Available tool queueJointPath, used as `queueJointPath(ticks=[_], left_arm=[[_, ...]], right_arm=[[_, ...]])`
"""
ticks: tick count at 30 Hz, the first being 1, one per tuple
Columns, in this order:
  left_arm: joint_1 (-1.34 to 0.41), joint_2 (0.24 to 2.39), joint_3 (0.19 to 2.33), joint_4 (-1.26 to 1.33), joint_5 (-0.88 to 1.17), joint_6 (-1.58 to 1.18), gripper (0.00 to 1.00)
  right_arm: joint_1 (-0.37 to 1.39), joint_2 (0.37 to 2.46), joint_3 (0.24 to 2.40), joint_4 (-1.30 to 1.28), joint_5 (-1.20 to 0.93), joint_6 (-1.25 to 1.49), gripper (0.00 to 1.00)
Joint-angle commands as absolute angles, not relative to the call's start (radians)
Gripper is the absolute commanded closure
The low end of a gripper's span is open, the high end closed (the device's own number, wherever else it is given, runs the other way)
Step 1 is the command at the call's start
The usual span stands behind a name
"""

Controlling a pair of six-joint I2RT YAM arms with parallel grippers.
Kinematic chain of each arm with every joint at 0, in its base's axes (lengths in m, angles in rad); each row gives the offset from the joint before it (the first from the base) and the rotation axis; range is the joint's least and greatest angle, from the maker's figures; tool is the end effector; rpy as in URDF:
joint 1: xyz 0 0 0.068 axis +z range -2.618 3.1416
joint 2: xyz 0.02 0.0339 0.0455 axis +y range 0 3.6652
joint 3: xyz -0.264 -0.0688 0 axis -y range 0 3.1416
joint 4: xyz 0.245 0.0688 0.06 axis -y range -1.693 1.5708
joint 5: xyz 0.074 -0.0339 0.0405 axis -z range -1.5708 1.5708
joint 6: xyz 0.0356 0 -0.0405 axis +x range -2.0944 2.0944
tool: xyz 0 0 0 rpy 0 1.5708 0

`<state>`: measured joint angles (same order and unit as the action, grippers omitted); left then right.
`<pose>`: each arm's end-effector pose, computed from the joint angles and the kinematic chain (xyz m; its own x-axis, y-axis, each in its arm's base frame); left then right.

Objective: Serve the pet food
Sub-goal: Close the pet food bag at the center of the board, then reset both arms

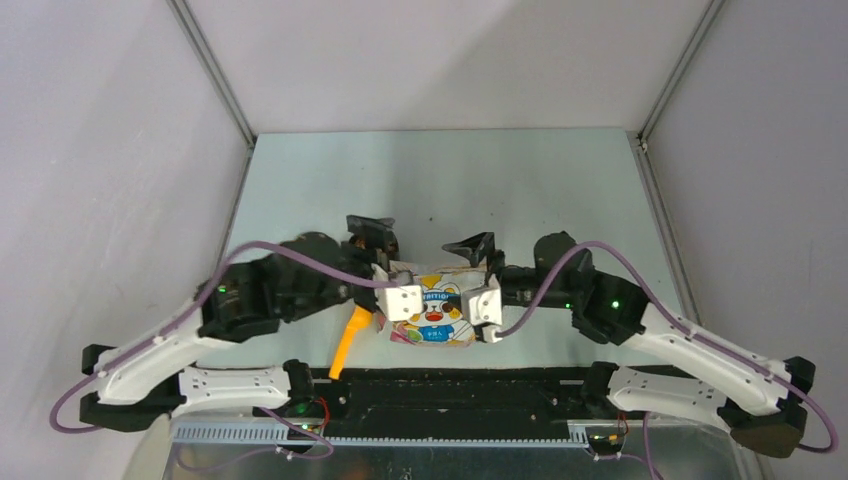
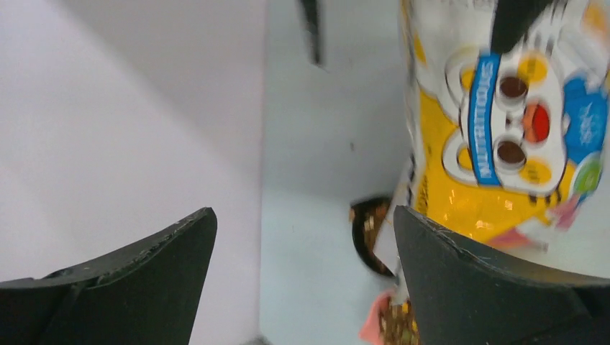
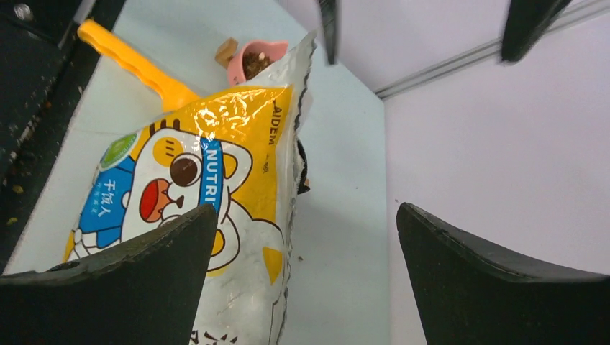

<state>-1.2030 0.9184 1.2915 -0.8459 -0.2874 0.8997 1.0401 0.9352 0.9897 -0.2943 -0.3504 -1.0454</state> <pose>0.0678 -0.1478 0.4192 0.5279 0.7187 -0.4525 0.6283 0.0281 0.7775 0.0952 0.1864 0.3737 0.7865 -0.2652 -0.5577 -0.5949 -0.0830 -0.7995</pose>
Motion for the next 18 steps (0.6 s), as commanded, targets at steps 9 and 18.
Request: queueJointPath(ticks=[9, 18], left_arm=[[-1.195, 0.862, 1.317, -0.06, -0.552, 0.502, 0.0], [-0.685, 0.847, 1.216, -0.335, -0.866, -0.312, 0.0]], right_arm=[[0.702, 0.76, 1.016, 0.082, -0.046, -0.146, 0.01], [-0.047, 0.903, 1.021, -0.285, -0.22, 0.471, 0.01]])
